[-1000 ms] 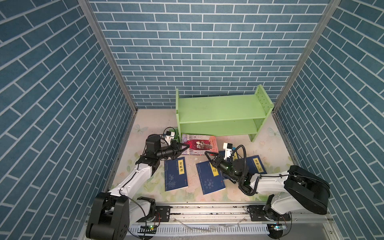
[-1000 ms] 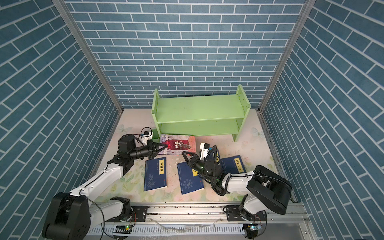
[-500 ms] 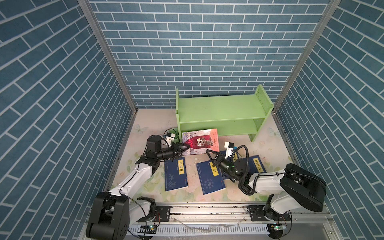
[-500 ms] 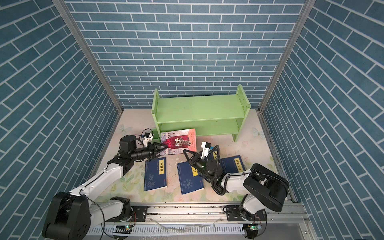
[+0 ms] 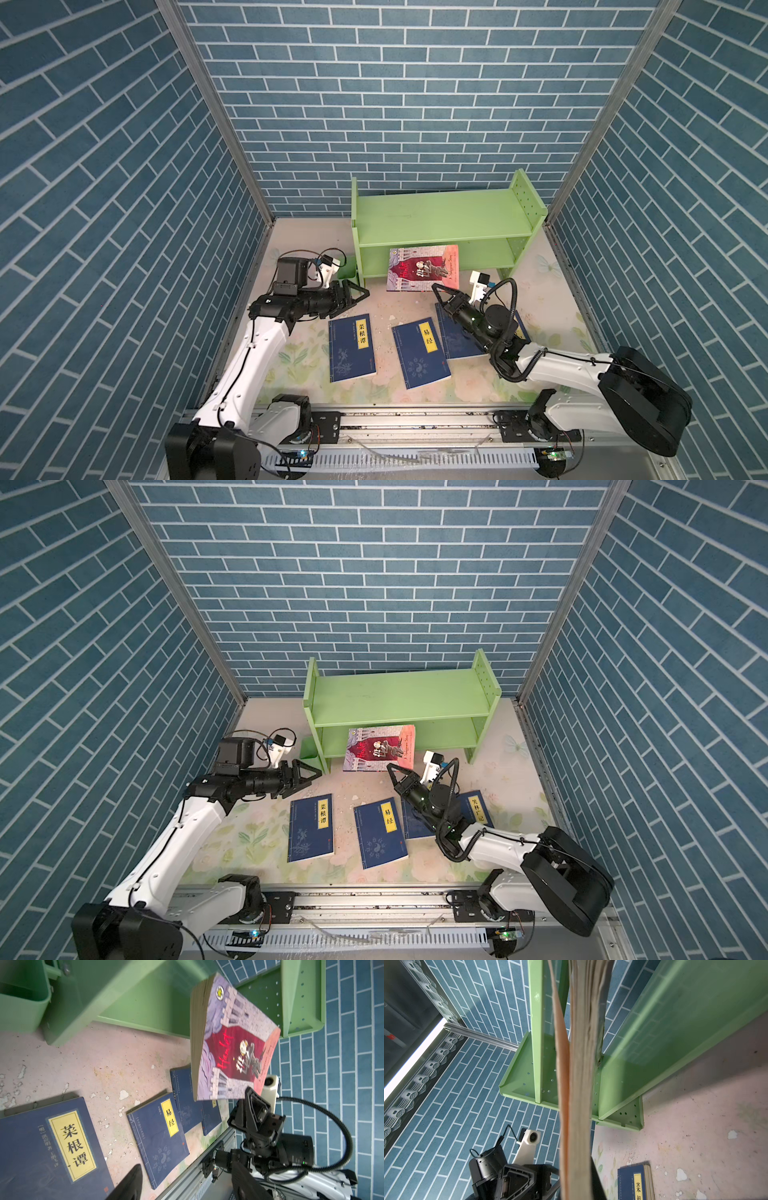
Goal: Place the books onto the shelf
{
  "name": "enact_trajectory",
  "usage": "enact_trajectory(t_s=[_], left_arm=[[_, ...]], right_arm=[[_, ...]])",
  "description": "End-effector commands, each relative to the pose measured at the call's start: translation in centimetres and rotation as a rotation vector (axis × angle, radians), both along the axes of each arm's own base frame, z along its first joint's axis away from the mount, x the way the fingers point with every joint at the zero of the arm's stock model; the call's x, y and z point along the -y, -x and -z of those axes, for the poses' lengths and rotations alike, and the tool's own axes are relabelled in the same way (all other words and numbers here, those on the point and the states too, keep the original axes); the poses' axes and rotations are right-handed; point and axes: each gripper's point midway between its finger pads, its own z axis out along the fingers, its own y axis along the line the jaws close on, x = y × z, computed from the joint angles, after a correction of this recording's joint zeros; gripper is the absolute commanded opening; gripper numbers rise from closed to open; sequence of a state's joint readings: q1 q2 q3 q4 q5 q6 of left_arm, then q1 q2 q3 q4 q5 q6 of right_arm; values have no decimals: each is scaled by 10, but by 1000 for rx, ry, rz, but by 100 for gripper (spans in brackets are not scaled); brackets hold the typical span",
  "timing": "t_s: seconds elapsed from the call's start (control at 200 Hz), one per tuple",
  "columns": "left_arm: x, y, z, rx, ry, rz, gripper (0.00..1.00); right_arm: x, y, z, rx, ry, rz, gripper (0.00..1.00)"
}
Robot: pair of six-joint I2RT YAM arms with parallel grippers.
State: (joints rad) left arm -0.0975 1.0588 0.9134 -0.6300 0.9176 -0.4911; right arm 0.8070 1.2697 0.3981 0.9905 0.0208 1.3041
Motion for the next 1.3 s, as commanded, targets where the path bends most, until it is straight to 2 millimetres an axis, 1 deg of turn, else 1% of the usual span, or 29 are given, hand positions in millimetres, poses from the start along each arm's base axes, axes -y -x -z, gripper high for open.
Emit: enact_trajectory(t_s=[0.0,0.095,0.115,0.225,0.335,0.485,0.59,0.705,0.83,0.885,1.055,1.215,1.295], left_arm=[[4,26,-19,45,16,122,70],[8,36,-47,149,27,205,70],[8,37,-52,170,16,215,71],[6,36,-78,298,-30,239,73],[8,32,-103,373,-5,241,74],[9,13,-121,397,19,193,75],[12,3,-133,407,63,177,75],[14,-6,-146,429,90,171,75],[15,-14,-155,444,113,168,75],[16,-16,-156,448,117,167,75],[16,-25,-156,452,136,147,75],[17,-27,-154,447,149,146,75],[17,-28,-152,440,149,145,75]], right_arm=[[-7,-7,-1,-6,33,-50,0],[-8,-19,-2,-14,15,-39,0],[-11,-18,-2,-14,11,-66,0],[-19,-32,-3,-22,-9,-84,0],[-29,-44,-2,-29,-28,-96,0],[-38,-58,-3,-28,-57,-98,0],[-45,-65,1,-38,-61,-105,0],[-49,-73,7,-51,-82,-92,0],[-62,-80,9,-62,-87,-127,0],[-66,-82,12,-71,-91,-137,0],[-69,-88,19,-91,-101,-131,0],[-72,-87,27,-118,-83,-141,0],[-73,-88,30,-127,-76,-143,8]])
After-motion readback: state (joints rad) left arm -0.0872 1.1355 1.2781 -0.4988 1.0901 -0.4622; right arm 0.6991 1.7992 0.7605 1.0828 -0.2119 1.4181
